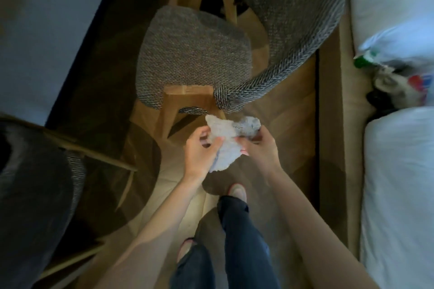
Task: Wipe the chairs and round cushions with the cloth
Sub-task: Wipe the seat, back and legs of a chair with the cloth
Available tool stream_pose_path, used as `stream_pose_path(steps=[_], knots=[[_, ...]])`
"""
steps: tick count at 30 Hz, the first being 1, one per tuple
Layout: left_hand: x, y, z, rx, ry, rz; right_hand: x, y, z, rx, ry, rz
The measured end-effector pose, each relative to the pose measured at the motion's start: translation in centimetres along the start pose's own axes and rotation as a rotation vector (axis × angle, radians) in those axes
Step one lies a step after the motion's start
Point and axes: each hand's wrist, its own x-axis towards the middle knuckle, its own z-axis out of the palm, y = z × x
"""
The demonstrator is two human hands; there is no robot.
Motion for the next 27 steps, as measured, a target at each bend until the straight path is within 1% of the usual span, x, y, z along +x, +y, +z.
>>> stream_pose_path(steps=[5,8,10,15,19,21,23,25,27], knots=[[-5.7,7.9,-3.1,0.056,-0.065,0.121,-7.6,-6.1,-4.1,0.126,0.039,-0.045],[-7.8,11.8,-3.6,0.086,-0.099,0.204,-10.0,-8.6,-6.6,0.221,0.017,-0.083],[-8.7,14.2,-3.2,0.113,-0.118,0.248,-10.5,-10.0,-8.4,0.243,0.015,-0.096],[-9.4,19.5,-0.1,0.112,-0.100,0.298,-8.8,-13.2,-13.6,0.240,-0.026,-0.179],[-9.2,22.8,4.4,0.132,-0.075,0.297,-5.9,-15.0,-19.1,0.145,-0.083,-0.251],[-9.2,24.2,7.0,0.134,-0.062,0.297,-4.3,-15.3,-22.1,0.060,-0.108,-0.292],[-9.2,25.3,9.5,0.111,-0.044,0.285,-2.4,-15.4,-25.1,0.019,-0.161,-0.295],[-9.1,26.2,11.8,0.087,-0.030,0.262,-1.0,-15.9,-27.6,0.038,-0.208,-0.267],[-8.8,27.1,13.7,0.069,-0.028,0.247,0.7,-16.4,-29.5,0.001,-0.214,-0.282]])
